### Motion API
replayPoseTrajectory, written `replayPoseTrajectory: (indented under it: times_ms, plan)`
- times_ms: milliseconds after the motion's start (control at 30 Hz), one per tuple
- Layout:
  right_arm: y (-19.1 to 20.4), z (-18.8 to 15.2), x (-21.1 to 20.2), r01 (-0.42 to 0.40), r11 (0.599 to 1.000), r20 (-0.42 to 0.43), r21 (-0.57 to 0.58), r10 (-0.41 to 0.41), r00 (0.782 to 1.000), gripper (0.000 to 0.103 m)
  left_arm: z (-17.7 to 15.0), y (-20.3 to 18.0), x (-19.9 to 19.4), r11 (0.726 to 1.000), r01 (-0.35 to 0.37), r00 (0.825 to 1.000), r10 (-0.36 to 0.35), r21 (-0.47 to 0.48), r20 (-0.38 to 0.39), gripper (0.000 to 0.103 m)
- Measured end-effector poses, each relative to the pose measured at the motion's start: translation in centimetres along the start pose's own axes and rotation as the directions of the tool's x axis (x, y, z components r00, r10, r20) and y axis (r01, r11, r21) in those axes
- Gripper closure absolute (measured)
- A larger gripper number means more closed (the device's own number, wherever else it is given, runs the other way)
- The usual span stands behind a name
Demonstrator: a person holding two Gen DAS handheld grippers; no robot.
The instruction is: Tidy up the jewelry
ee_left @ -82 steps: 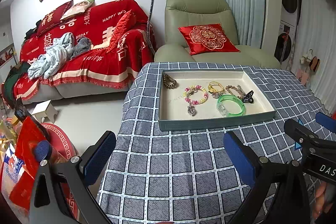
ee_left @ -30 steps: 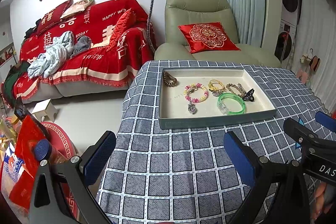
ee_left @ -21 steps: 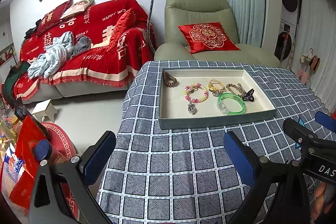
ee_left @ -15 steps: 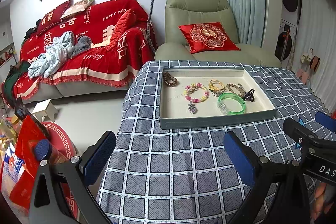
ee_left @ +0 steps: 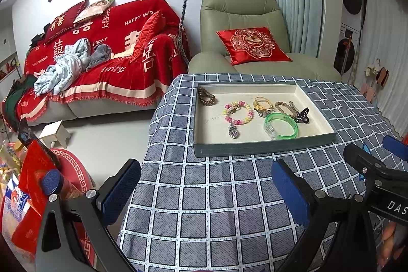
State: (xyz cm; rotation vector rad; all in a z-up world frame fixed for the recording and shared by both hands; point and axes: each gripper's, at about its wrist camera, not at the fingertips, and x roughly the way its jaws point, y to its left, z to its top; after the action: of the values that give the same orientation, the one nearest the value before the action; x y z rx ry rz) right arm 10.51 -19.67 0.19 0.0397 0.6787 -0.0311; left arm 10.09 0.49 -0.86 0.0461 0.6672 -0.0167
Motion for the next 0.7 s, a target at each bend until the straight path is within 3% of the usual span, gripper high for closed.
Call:
replayPoseTrajectory:
  times_ms: [700]
  plan:
    - [0.12, -0.09, -0.13, -0.001, 1.0, -0.001, 0.0, 0.001, 1.0, 0.0, 0.08, 0.15, 0.01, 1.0, -0.005, 1.0, 0.005, -0.002, -0.004, 0.0]
